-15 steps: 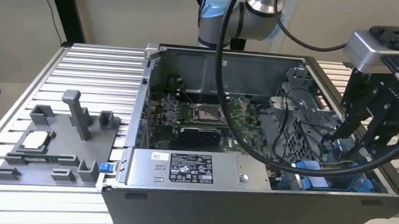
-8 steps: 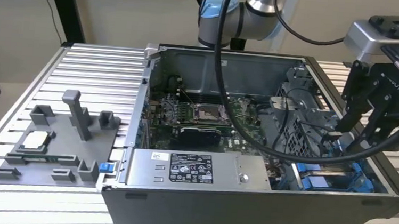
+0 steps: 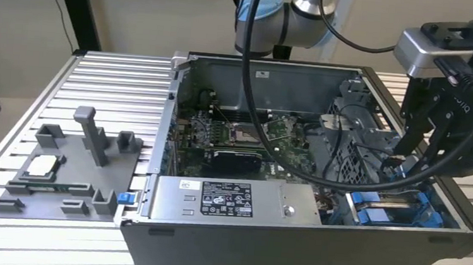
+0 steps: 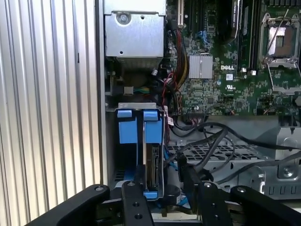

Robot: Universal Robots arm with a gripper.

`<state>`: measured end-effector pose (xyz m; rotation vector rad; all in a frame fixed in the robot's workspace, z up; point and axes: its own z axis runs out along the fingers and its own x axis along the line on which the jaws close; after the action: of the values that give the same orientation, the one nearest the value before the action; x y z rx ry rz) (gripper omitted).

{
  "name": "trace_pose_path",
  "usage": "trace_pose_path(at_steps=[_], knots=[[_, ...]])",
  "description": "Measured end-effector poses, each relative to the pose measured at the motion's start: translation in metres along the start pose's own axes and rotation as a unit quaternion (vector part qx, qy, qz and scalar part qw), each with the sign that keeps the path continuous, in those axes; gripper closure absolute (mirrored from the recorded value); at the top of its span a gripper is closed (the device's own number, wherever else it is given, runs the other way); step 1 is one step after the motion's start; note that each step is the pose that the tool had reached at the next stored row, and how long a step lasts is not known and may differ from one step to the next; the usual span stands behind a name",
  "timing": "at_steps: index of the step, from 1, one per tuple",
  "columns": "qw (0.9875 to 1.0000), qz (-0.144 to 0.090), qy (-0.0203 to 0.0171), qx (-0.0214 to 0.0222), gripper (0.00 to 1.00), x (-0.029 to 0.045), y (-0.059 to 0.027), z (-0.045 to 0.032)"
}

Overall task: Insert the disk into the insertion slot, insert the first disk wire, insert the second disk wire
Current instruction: 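Insert the first disk wire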

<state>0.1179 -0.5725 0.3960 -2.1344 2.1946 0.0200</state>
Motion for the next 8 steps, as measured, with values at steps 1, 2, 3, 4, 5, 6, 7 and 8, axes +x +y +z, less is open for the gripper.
trace_pose_path(at_steps=[1,2,3,4,5,6,7,8], knots=[[1.0,0.0,0.0001,0.0,0.0,0.0,0.0,-0.0001],[1.0,0.0,0.0001,0.0001,0.0,0.0,0.0,-0.0001],[1.0,0.0,0.0002,0.0001,0.0,-0.0001,0.0001,-0.0001],[1.0,0.0,0.0002,0.0001,0.0,-0.0001,0.0,-0.0001],[1.0,0.0,0.0002,0.0001,0.0,-0.0001,0.0,-0.0001],[1.0,0.0,0.0001,-0.0001,0.0,-0.0001,0.0001,-0.0001],[1.0,0.0,0.0002,-0.0004,0.0,-0.0001,0.0001,-0.0001],[1.0,0.0,0.0002,-0.0008,0.0,-0.0001,0.0001,-0.0001]])
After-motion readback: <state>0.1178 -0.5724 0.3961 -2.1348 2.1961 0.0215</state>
